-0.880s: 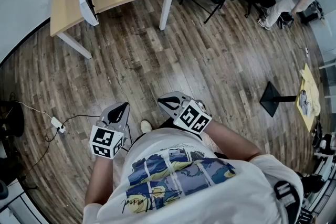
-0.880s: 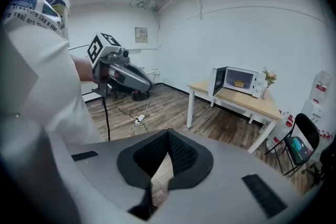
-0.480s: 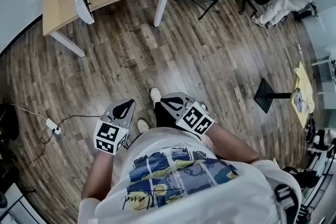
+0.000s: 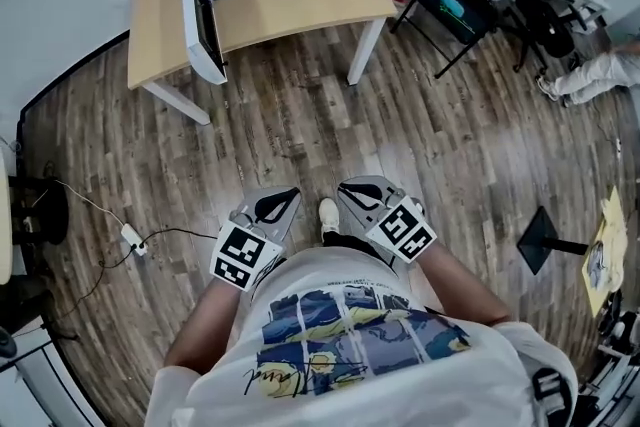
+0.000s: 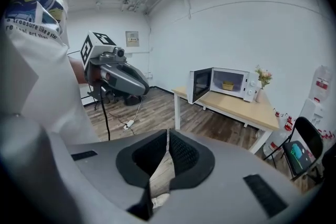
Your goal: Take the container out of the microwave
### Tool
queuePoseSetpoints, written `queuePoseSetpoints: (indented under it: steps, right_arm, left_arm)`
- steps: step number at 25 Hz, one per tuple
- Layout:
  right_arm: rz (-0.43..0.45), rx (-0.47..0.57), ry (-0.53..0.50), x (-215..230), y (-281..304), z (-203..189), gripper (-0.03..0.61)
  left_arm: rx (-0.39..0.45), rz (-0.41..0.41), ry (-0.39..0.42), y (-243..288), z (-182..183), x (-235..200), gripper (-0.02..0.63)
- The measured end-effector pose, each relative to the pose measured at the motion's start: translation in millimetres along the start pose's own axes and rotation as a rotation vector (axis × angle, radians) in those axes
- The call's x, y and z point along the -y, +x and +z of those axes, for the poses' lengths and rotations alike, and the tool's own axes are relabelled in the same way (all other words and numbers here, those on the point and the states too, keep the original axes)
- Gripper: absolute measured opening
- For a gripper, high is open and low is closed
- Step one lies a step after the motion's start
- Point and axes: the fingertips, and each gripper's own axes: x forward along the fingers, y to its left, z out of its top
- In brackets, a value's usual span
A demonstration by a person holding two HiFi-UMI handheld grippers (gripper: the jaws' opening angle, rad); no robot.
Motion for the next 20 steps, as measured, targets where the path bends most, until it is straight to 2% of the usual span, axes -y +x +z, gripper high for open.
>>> queuePoseSetpoints:
  steps: [6, 13, 20]
  right_arm:
    - [0.033, -0.013, -0.053, 71, 26, 16, 0.031]
    - [0.025, -0.024, -0.087, 126, 88, 58, 0.031]
    - [-0.026, -0.064, -0.250, 178, 159, 119, 0.029]
  left_arm:
    - [0.027, 0.045, -0.009, 30, 37, -47, 0.009]
    - [0.056, 0.067, -0.046, 21, 53, -126, 0.009]
    - [0.129, 0.085, -0.021, -5, 87, -218, 0.009]
